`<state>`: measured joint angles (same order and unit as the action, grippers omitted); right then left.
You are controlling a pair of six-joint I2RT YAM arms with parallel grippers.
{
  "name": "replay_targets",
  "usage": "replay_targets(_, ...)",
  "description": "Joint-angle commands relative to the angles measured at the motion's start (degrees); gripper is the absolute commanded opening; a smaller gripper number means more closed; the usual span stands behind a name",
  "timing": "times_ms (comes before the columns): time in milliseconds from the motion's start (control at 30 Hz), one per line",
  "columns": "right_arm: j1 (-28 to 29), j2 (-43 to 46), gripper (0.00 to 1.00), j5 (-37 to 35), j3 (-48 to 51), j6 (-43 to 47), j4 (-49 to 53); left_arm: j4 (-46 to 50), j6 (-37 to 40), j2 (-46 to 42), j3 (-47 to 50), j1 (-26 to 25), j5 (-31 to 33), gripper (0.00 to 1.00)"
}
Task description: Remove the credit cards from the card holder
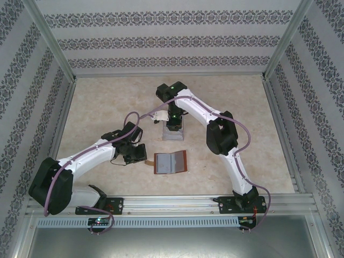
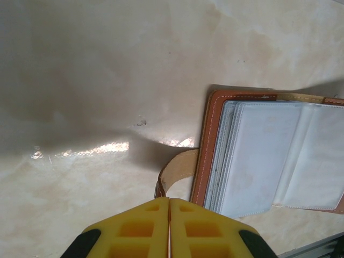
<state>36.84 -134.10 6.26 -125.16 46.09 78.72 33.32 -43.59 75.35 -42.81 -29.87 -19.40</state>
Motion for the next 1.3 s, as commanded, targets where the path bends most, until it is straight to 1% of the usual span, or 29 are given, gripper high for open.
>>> replay_targets(0,-0.5,-1.9,0.11,2.3,-0.3,0.2,2.4,1.5,-0.8,-1.4,1.0,0.9,0.4,0.08)
replay_targets(333,-0.9,-2.2,0.14,1.2,-1.0,-0.3,3.6,1.7,-1.0,-2.9,1.6,0.8,0.7,0.08)
replay_targets(467,-0.9,-1.6,0.14,-0.4,-2.4,-0.8,4.2,1.7,-1.0,-3.4,1.5,0.9,0.7,0.08)
replay_targets(633,-0.9,-0.1,0.15,-0.5,-3.0,-1.3,4.4,1.5,-0.5,-3.2,0.8,0.8,0.7,0.09)
replay_targets(767,-0.9,1.2,0.16,-0.5,-2.8,-2.5,4.0,1.0,0.0,-2.5,0.3,0.9,0.2,0.09)
replay_targets(933,-0.8,3.3,0.16,-0.3,0.0,-5.0,1.9,-0.2,0.2,-1.7,-0.3,0.8,-0.5,0.09)
replay_targets(1067,-0.6,6.4,0.16,0.8,4.8,-10.1,-3.5,-1.1,0.6,-0.8,-0.9,0.8,-1.2,0.09)
replay_targets(1267,-0.6,13.6,0.17,4.9,15.9,-25.7,-16.7,-2.9,1.1,1.3,-2.2,0.8,-2.4,0.09)
